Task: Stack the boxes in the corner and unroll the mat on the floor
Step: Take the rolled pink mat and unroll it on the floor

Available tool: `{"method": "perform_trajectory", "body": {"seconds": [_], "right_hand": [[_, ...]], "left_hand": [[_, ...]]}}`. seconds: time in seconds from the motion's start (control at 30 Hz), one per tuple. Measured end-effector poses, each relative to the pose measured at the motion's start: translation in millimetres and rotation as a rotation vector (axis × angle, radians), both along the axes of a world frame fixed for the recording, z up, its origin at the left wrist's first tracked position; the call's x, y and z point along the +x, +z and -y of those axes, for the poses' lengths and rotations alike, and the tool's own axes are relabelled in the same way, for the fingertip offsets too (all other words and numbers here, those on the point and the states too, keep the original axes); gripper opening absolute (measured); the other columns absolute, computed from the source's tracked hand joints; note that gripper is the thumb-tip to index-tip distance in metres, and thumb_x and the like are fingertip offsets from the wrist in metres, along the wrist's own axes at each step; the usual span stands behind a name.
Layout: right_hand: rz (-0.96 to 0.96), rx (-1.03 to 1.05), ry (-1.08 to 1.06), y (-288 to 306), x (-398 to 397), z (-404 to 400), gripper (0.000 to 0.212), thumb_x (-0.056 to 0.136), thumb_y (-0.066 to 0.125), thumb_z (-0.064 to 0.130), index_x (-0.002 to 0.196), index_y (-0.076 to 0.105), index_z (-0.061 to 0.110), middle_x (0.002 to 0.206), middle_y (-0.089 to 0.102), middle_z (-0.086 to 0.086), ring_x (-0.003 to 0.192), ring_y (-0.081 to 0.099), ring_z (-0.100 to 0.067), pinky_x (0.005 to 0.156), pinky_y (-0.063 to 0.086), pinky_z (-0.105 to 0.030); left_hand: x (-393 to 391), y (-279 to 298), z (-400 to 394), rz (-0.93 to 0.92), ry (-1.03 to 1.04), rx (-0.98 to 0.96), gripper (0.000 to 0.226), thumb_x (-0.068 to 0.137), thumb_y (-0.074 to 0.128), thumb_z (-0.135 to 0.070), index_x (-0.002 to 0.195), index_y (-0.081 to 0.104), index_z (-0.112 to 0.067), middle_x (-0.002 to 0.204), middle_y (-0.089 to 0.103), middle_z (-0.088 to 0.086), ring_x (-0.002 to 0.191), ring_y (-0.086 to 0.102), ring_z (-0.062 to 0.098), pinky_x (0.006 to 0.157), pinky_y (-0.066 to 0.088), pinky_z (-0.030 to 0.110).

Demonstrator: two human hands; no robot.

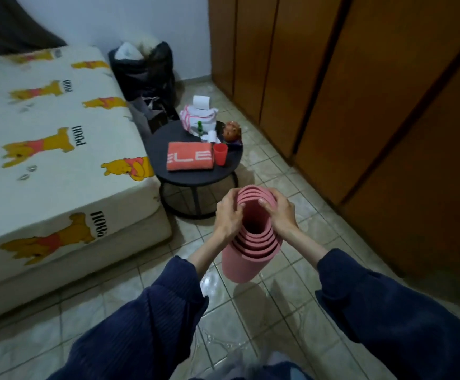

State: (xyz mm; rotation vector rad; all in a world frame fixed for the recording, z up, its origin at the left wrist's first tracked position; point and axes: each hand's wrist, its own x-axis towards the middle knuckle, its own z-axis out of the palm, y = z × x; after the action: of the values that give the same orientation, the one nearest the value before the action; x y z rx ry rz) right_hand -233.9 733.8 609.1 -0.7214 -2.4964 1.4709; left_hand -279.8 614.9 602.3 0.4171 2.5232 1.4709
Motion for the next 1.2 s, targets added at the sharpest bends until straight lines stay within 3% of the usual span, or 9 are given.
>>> {"method": "perform_trajectory", "body": {"seconds": [0.2,0.4,0.5,0.67,0.73,0.93,1.1,1.2], "right_hand": [[-0.018,0.011,0.276,-5.1,-87.3,-15.3,0.037,0.091,0.056,0.022,0.125,0.055,0.008,0.121,0.062,-0.011,0.113,0.056,-0.024,0.083,0.035,-0.019],[-0.056,0.023,0.596,-18.6,-143.2,-16.5,0.038,0.091,0.057,0.025,0.124,0.055,0.007,0.121,0.063,-0.012,0.113,0.056,-0.025,0.085,0.034,-0.02],[-0.081,0.021,0.724,-26.8,-151.3,-12.7,0.035,0.092,0.055,0.024,0.122,0.055,0.007,0.119,0.063,-0.013,0.111,0.057,-0.024,0.085,0.035,-0.021],[-0.077,-0.012,0.813,-49.7,-148.1,-1.5,0.031,0.094,0.053,0.022,0.121,0.056,0.009,0.118,0.064,-0.01,0.101,0.055,-0.015,0.08,0.033,-0.014],[-0.063,-0.024,0.831,-62.5,-144.5,3.2,0.03,0.094,0.052,0.024,0.122,0.055,0.01,0.117,0.063,-0.008,0.099,0.052,-0.01,0.082,0.036,-0.018],[-0.016,-0.042,0.846,-122.4,-128.5,19.6,0.035,0.094,0.051,0.029,0.125,0.054,0.014,0.121,0.063,-0.008,0.112,0.057,-0.023,0.091,0.043,-0.029],[0.025,-0.042,0.842,-155.8,-109.5,34.5,0.038,0.094,0.048,0.034,0.127,0.052,0.015,0.124,0.061,-0.008,0.114,0.057,-0.023,0.096,0.047,-0.036],[-0.004,-0.043,0.83,-161.4,-104.2,48.0,0.036,0.094,0.049,0.033,0.124,0.054,0.014,0.119,0.063,-0.006,0.109,0.058,-0.02,0.092,0.049,-0.033]], "left_hand": [[-52.2,-4.6,-3.3,-0.026,0.252,0.02,0.036,0.088,0.052,-0.002,0.125,0.054,-0.003,0.121,0.064,0.015,0.114,0.059,0.029,0.1,0.045,0.039],[-66.3,-13.5,-3.5,-0.033,0.563,0.037,0.037,0.087,0.051,0.0,0.124,0.055,-0.004,0.119,0.065,0.013,0.11,0.06,0.025,0.088,0.04,0.019],[-59.4,-19.7,-5.0,-0.028,0.676,0.049,0.037,0.088,0.051,0.001,0.125,0.054,-0.004,0.12,0.064,0.014,0.11,0.059,0.025,0.091,0.04,0.021],[-47.1,-38.9,0.5,0.014,0.774,0.028,0.036,0.09,0.054,-0.004,0.126,0.053,-0.004,0.121,0.063,0.014,0.112,0.059,0.026,0.1,0.047,0.038],[-42.1,-48.9,3.7,0.029,0.783,0.014,0.036,0.09,0.054,-0.004,0.125,0.053,-0.004,0.121,0.063,0.014,0.112,0.059,0.025,0.099,0.047,0.037],[-20.6,-97.0,16.8,0.095,0.826,0.0,0.036,0.089,0.052,-0.005,0.125,0.054,-0.007,0.12,0.064,0.011,0.111,0.059,0.022,0.095,0.046,0.03],[-1.2,-124.9,25.9,0.107,0.863,-0.018,0.036,0.09,0.052,-0.005,0.125,0.054,-0.007,0.12,0.063,0.01,0.111,0.058,0.02,0.095,0.045,0.027],[3.1,-132.1,38.2,0.111,0.871,-0.005,0.036,0.09,0.052,-0.004,0.126,0.054,-0.008,0.121,0.063,0.01,0.113,0.058,0.021,0.096,0.045,0.027]]}}
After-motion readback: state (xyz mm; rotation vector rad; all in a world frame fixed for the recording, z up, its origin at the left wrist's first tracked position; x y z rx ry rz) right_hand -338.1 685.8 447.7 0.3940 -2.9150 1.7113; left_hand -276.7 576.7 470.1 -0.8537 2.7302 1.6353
